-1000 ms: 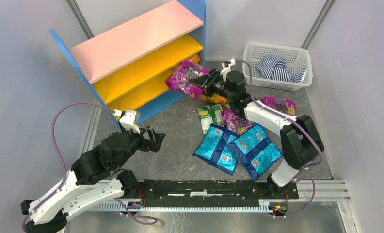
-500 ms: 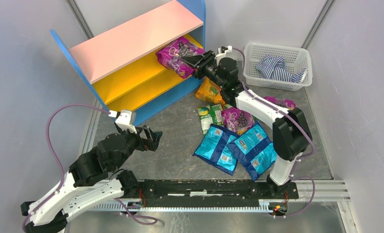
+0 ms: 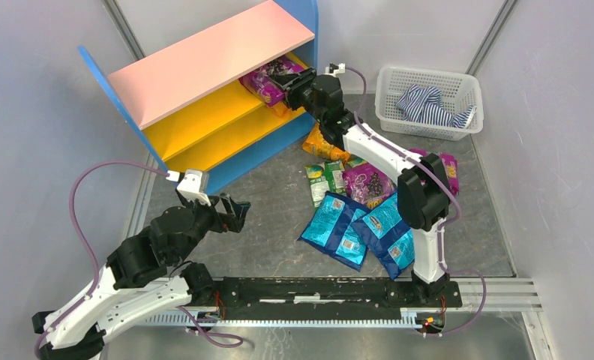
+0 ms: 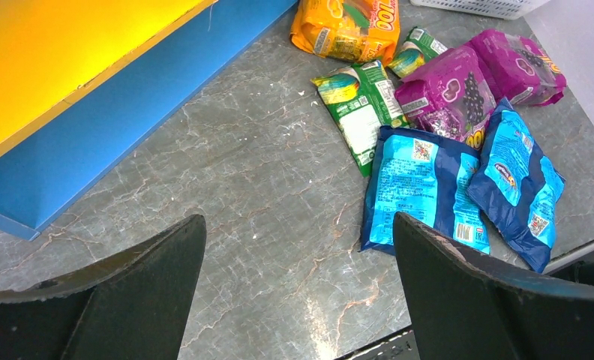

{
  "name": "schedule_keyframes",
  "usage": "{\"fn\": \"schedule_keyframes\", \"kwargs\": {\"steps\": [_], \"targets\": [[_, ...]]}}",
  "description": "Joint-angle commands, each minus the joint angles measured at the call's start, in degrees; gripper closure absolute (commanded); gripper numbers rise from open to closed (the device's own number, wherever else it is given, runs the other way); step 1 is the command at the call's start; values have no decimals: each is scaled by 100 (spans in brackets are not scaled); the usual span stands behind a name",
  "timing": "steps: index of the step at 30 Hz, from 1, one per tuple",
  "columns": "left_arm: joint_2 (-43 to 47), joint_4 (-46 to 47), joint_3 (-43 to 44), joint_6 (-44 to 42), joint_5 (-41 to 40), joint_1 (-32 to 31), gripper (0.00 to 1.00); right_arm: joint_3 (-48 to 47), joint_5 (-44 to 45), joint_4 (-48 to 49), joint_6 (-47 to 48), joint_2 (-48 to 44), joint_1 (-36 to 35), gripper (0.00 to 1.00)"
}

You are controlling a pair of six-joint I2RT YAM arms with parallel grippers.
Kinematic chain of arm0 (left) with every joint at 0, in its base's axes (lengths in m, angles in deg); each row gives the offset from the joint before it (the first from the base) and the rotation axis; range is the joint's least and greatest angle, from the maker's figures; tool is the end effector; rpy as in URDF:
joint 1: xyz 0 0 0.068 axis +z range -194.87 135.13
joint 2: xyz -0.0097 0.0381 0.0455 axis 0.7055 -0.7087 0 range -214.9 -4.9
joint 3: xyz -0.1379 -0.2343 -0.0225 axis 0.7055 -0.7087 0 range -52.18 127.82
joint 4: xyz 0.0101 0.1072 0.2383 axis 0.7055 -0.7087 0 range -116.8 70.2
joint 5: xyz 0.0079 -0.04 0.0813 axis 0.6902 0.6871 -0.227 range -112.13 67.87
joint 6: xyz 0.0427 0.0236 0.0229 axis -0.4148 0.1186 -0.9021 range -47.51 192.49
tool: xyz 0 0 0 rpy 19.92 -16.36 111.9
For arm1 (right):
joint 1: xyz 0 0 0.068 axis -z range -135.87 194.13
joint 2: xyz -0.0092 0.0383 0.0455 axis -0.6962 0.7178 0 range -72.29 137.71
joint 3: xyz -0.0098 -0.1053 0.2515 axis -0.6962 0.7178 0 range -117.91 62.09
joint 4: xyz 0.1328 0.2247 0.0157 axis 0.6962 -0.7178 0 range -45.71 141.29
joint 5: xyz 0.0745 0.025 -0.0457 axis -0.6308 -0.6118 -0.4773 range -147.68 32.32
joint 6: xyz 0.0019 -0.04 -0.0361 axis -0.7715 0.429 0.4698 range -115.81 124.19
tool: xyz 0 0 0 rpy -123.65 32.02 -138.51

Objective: Place and organize the candy bags onto the shelf

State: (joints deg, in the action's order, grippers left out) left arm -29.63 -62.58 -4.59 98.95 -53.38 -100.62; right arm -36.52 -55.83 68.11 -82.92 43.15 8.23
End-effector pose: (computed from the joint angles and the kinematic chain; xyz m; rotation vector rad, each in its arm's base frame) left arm 0.0608 -0.0565 0.3389 0.1173 1.8890 -0.4648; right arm 0.4015 0.2893 0.3384 0.8193 1.6409 1.5971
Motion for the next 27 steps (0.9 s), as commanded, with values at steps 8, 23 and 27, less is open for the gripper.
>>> {"fn": "schedule_keyframes", "kwargs": {"steps": [8, 23, 27], "targets": [[-55, 235, 9, -44, -139, -15, 0, -138, 274, -15, 804, -334, -73, 33], [-80, 231, 6, -36, -173, -2, 0, 1133, -68, 124, 1170, -1156, -80, 23], [-8, 222, -4, -27, -198, -6, 0, 1021, -95, 429, 898, -938, -92, 38]]}}
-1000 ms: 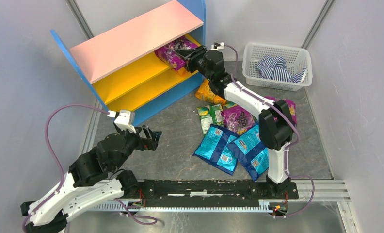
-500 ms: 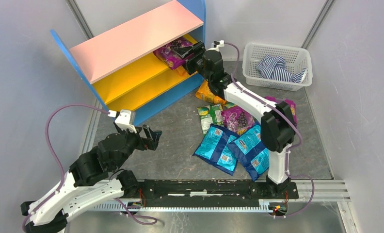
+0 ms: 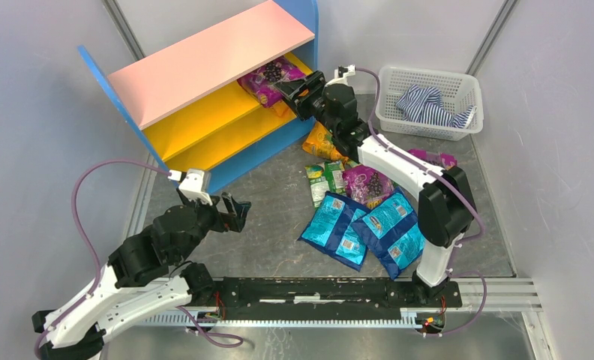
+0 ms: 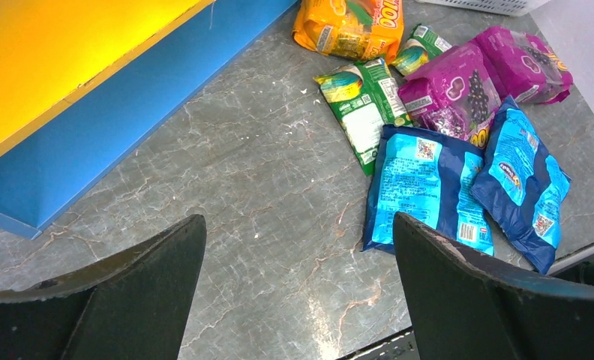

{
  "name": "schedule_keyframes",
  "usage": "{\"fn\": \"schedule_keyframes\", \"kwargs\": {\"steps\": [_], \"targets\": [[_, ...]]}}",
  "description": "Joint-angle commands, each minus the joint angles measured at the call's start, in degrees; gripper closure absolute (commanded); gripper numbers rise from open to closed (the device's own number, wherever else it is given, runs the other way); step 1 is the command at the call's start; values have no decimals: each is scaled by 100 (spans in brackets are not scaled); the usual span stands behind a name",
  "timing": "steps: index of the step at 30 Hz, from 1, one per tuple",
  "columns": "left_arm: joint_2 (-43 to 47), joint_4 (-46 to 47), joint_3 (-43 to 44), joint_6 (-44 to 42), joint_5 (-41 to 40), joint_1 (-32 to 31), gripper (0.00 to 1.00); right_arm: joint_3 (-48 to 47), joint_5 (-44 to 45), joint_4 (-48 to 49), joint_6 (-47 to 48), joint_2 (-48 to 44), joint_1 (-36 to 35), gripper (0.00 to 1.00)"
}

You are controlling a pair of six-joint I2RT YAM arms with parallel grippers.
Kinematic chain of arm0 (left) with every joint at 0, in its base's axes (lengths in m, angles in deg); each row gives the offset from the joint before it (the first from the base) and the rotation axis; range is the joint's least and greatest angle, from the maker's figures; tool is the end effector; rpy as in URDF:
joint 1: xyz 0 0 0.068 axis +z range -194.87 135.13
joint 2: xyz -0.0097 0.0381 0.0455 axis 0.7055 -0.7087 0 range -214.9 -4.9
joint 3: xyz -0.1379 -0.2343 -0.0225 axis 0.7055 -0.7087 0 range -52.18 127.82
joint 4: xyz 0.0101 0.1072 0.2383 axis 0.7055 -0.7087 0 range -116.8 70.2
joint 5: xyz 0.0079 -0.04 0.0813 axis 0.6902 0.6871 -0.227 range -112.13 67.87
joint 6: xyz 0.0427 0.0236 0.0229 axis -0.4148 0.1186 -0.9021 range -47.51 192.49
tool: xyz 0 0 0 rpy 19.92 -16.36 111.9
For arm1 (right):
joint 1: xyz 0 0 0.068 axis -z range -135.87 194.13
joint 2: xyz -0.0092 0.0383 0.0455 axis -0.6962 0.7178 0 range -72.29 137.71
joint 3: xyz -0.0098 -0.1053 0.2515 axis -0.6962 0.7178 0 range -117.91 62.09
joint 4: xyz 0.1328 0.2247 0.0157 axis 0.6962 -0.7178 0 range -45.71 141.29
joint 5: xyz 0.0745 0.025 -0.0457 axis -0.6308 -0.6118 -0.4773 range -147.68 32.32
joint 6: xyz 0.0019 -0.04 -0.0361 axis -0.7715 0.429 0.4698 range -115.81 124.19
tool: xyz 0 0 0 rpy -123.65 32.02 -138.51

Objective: Place and organize the candy bags onto the shelf

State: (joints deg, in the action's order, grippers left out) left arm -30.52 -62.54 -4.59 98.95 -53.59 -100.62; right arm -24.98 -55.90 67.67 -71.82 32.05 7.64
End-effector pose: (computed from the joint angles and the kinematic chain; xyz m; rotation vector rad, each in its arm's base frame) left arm 0.0628 -0.0593 0.3380 0.1211 1.8993 -0.4513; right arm 0.3598 0.2648 0.3522 0.6357 1.6877 1.4605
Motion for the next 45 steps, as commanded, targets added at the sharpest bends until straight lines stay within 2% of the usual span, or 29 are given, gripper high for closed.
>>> {"fn": "schedule_keyframes", "kwargs": {"steps": [1, 4, 11, 19, 23, 31, 33, 35, 39, 43, 45], "targets": [[88, 227, -4, -27, -176, -6, 0, -202, -79, 475, -245, 236, -42, 43], [71, 230, 0, -35, -159, -6, 0, -381, 37, 482, -367, 372, -80, 60], [73, 231, 1, -35, -149, -6, 0, -911, 479, 515, -533, 775, -79, 86], [145, 229, -4, -35, -158, -6, 0, -2074, 513, -63, -218, 1381, 19, 89], [167, 223, -10, -35, -158, -6, 0, -1923, 756, -103, -100, 1287, 52, 89], [173, 231, -13, -44, -150, -6, 0, -2211, 1051, -281, 30, 1432, 117, 93], [180, 231, -13, -44, -150, -1, 0, -2244, 1059, -285, 109, 1429, 129, 90], [181, 231, -13, -44, -158, -6, 0, -2246, 1079, -332, 256, 1388, 129, 77], [190, 231, -11, -35, -176, -3, 0, -2033, 866, -361, 577, 1148, 125, 60], [166, 231, -11, -40, -183, 2, 0, -1177, 402, -89, 1219, 549, 129, 43], [168, 231, -10, -35, -183, 2, 0, -573, 20, 319, 1916, 109, 135, 35]]}}
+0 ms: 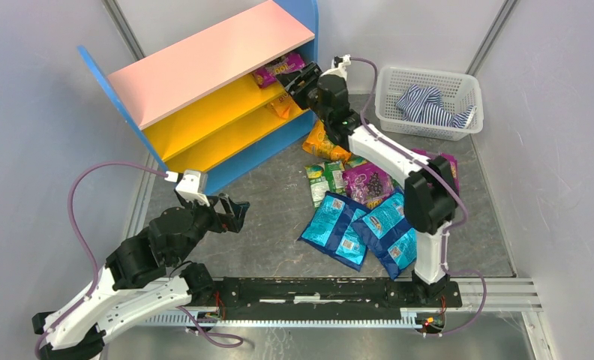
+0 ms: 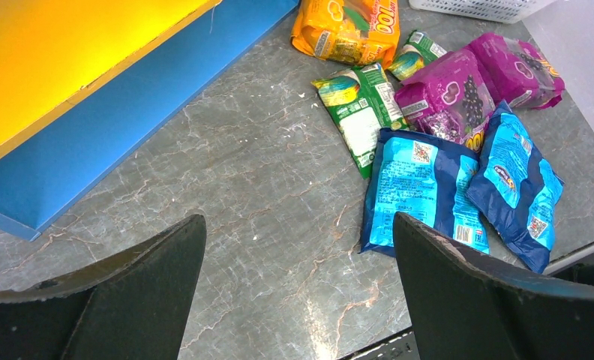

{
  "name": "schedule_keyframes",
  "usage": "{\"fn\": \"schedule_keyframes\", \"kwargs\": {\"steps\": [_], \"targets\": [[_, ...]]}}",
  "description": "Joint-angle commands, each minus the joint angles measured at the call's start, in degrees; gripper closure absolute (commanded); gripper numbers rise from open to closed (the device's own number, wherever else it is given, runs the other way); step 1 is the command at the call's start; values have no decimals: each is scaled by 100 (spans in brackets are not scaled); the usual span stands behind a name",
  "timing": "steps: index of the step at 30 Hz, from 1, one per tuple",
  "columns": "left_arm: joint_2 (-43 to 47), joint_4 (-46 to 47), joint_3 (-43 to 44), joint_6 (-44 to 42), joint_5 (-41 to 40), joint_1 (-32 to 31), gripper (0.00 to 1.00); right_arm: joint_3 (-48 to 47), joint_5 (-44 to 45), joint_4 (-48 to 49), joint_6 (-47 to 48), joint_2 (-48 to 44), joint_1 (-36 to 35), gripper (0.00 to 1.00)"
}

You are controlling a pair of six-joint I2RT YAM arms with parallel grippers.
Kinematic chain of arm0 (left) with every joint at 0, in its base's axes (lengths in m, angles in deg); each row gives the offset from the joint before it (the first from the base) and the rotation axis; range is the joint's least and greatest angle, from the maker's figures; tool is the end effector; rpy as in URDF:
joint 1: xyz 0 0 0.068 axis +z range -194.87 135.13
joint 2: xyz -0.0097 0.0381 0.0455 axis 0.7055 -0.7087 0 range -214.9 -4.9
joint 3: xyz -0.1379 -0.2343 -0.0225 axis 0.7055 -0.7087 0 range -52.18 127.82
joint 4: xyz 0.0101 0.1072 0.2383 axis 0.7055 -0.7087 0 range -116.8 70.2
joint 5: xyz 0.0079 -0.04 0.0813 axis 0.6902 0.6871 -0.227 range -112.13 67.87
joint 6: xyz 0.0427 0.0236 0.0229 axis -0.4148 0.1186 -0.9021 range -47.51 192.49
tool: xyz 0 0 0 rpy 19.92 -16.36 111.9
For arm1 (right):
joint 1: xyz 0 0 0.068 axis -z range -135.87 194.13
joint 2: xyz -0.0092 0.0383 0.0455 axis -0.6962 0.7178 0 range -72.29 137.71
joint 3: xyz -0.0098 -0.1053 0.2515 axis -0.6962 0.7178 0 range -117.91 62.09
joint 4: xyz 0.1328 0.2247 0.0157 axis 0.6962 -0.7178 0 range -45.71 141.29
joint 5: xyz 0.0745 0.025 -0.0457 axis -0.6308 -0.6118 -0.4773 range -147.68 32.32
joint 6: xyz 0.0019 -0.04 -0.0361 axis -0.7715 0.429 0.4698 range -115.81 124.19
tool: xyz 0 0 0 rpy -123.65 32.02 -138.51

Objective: Place and organize the candy bags onto the shelf

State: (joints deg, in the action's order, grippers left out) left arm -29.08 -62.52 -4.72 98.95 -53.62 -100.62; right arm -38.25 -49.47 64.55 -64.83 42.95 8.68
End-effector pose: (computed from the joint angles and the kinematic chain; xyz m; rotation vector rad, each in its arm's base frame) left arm 0.0598 -0.0548 0.3389 0.1108 1.8816 -0.4671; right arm 0.4053 0.2824 0.3442 0.6243 1.6455 1.2715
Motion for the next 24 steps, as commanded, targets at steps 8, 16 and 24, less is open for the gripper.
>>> {"fn": "schedule_keyframes", "kwargs": {"steps": [8, 16, 24], "targets": [[151, 200, -8, 2, -254, 2, 0, 2102, -1631, -490, 4528, -2768, 44, 12], [-364, 228, 24, -20, -45, 2, 0, 4098, -1491, -2098, 5464, -4328, 35, 12], [-2175, 714, 279, 136, 1799, 3, 0, 5869, -1010, -2790, 5092, -5937, 29, 11]]}}
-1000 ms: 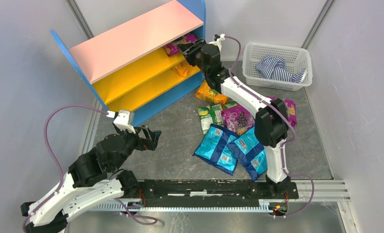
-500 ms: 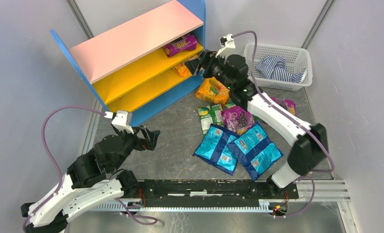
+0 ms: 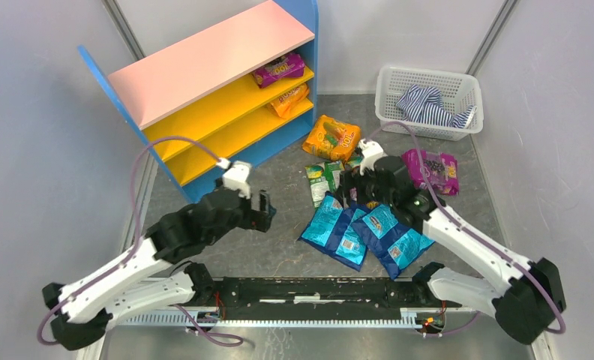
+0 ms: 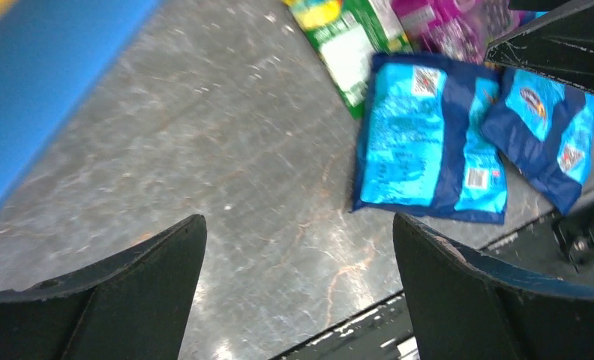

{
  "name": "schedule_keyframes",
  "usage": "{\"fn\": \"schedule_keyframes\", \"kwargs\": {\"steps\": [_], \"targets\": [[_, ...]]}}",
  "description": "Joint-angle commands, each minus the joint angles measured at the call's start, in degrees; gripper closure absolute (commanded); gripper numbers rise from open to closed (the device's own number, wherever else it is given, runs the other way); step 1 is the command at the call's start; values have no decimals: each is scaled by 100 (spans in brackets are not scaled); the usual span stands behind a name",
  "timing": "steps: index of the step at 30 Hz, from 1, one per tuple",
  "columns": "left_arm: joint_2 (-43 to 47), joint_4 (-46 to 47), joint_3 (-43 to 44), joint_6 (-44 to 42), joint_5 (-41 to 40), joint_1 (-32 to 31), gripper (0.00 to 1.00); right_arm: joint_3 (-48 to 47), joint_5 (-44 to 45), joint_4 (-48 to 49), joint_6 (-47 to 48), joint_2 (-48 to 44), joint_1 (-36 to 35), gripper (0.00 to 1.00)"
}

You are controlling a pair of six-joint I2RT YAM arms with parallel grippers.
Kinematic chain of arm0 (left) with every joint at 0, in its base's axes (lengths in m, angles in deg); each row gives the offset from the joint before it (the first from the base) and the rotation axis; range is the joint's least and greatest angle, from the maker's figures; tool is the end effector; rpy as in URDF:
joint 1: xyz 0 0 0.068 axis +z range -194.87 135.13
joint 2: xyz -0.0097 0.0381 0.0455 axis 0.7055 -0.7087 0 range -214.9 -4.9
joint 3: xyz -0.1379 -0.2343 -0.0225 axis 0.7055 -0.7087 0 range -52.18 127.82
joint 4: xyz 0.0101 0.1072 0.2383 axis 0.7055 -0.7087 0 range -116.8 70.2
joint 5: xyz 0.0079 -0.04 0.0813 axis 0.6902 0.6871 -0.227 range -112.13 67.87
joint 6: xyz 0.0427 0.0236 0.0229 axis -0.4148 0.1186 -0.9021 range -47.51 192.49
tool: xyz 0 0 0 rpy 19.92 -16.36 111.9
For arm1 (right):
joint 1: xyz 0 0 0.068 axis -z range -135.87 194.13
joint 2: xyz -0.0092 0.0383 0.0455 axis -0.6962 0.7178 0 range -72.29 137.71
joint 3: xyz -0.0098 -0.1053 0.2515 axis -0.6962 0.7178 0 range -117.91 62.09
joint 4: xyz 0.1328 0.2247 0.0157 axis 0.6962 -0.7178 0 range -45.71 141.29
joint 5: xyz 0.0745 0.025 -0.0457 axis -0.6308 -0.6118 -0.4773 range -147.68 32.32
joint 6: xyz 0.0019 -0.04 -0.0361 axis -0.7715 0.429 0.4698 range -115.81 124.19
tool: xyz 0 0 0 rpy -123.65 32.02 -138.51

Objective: Place and organize the candy bags onto the shelf

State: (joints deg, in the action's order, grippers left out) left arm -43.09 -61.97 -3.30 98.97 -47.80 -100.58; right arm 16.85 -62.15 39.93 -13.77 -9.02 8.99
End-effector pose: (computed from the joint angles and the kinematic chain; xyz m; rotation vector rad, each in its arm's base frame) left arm 0.0875 -0.1009 0.3258 0.2667 2.0689 -0.4067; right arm 0.2013 0.1452 0.2768 -0.3690 2.1151 0.6356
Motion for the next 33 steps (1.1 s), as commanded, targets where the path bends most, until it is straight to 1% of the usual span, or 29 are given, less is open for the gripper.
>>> {"fn": "schedule_keyframes", "kwargs": {"steps": [1, 3, 6, 7, 11, 15, 17, 19, 22, 33], "targets": [[-995, 1004, 22, 183, 1613, -2, 0, 456, 329, -410, -24, -918, -3, 11], [-1531, 1802, -305, 347, 2259, -2, 0, 560, 412, -584, -37, -1195, -5, 11], [-2410, 2926, -583, 666, 2908, 1, 0, 536, 629, -763, 34, -1325, -2, 10], [-2738, 3153, -560, 711, 2978, -2, 0, 476, 670, -824, 136, -1319, -2, 10], [-3725, 3733, -378, 837, 3164, -2, 0, 117, 1048, -1068, 600, -1034, 0, 10], [-4229, 4186, -473, 1058, 3262, 11, 0, -13, 967, -947, 968, -717, 1, 9], [-4436, 4203, -538, 1166, 3230, 22, 0, 12, 894, -857, 1098, -609, 4, 9], [-4581, 4208, -615, 1300, 3197, 24, 0, 93, 811, -723, 1202, -556, -1, 9], [-4661, 4470, -879, 1531, 3245, 33, 0, 278, 561, -525, 1332, -551, -6, 9], [-4294, 4785, -1834, 2302, 2856, 42, 0, 817, -146, -124, 1458, -460, 2, 9]]}}
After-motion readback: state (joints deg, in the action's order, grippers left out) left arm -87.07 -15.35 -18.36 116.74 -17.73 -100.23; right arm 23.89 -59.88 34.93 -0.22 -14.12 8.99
